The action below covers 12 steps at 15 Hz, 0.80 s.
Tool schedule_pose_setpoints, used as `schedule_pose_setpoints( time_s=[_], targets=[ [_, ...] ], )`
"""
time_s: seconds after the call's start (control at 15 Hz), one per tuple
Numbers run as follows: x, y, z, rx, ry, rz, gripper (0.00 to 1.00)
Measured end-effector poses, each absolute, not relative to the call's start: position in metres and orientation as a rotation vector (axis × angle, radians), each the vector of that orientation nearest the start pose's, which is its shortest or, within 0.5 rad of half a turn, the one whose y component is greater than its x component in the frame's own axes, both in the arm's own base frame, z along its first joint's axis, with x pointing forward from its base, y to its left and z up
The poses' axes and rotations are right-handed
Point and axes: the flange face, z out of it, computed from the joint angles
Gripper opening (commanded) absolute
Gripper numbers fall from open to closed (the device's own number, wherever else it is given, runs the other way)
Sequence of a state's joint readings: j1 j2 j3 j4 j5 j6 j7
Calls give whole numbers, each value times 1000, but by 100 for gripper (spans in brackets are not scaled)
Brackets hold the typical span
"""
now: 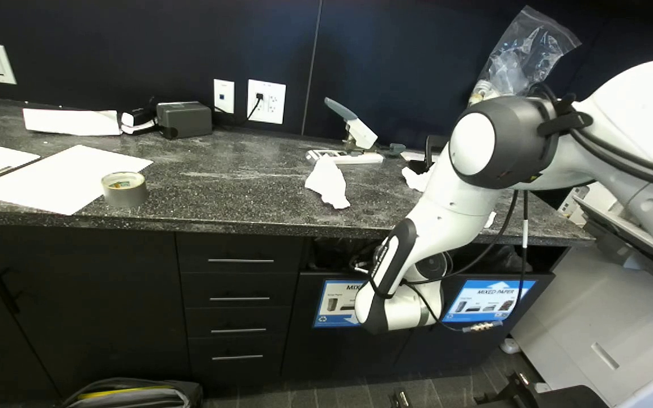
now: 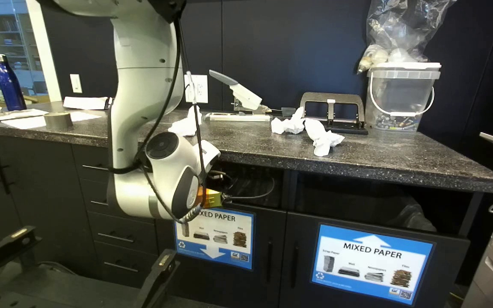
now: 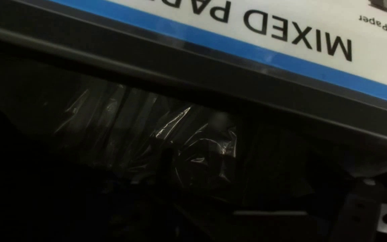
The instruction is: Put the papers in the bin to the left
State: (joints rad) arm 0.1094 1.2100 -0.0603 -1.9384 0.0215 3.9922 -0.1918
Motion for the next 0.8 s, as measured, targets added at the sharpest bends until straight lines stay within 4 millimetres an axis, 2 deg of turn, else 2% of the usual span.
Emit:
schedule_pose_setpoints(
  time_s=[0.2,0.47,0.67,0.8],
  targets=[
    [527,16,-1,-2964,-438,-1233,100],
    [496,8,26,-3037,-452,-924,100],
    [472,12,53,-3059,-500,-683,100],
    [462,20,78,-3047,-545,-594,100]
  ],
)
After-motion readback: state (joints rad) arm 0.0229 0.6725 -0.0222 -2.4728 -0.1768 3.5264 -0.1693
